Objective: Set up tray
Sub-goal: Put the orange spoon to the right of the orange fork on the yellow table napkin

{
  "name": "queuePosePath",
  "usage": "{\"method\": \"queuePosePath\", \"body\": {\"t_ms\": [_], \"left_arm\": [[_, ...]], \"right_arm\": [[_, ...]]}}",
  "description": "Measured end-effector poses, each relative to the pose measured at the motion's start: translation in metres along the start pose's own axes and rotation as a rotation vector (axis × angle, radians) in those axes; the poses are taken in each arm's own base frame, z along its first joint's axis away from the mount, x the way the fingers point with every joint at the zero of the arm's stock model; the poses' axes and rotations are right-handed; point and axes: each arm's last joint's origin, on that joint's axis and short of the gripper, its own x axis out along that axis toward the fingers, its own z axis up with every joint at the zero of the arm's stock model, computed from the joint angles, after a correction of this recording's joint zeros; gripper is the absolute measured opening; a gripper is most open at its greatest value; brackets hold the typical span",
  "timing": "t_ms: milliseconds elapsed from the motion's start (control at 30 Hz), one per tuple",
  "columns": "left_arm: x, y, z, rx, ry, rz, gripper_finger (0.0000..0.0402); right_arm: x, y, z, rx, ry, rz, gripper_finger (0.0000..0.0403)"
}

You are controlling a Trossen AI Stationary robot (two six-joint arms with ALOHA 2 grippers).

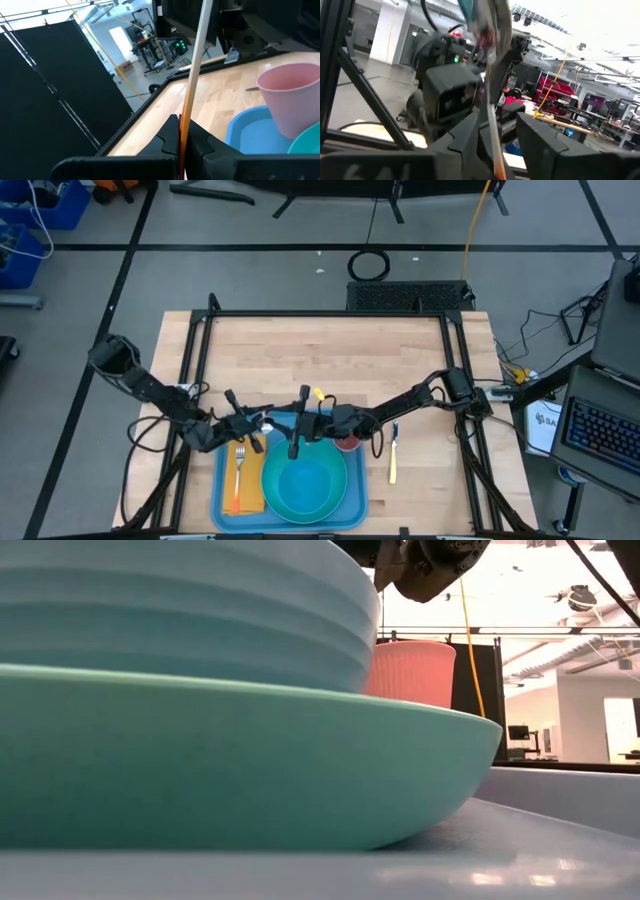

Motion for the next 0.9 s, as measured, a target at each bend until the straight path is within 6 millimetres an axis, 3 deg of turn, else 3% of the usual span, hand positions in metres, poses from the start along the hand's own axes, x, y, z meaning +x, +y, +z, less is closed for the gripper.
{"method": "queuePosePath", "body": {"t_ms": [300, 633, 900], "left_arm": [[-0.017, 0.009, 0.008, -0.061, -0.002, -0.033, 0.0001], [-0.027, 0.015, -0.004, -0.267, 0.090, -0.197, 0.0001], [-0.028, 0.011, -0.007, -0.398, 0.138, -0.302, 0.0001]], "right_arm": [[-0.003, 0.010, 0.001, -0.061, 0.015, 0.033, 0.0168], [-0.012, 0.028, 0.010, -0.154, 0.016, 0.023, 0.0165], [-0.016, 0.031, 0.025, -0.168, -0.002, 0.011, 0.0165]]}}
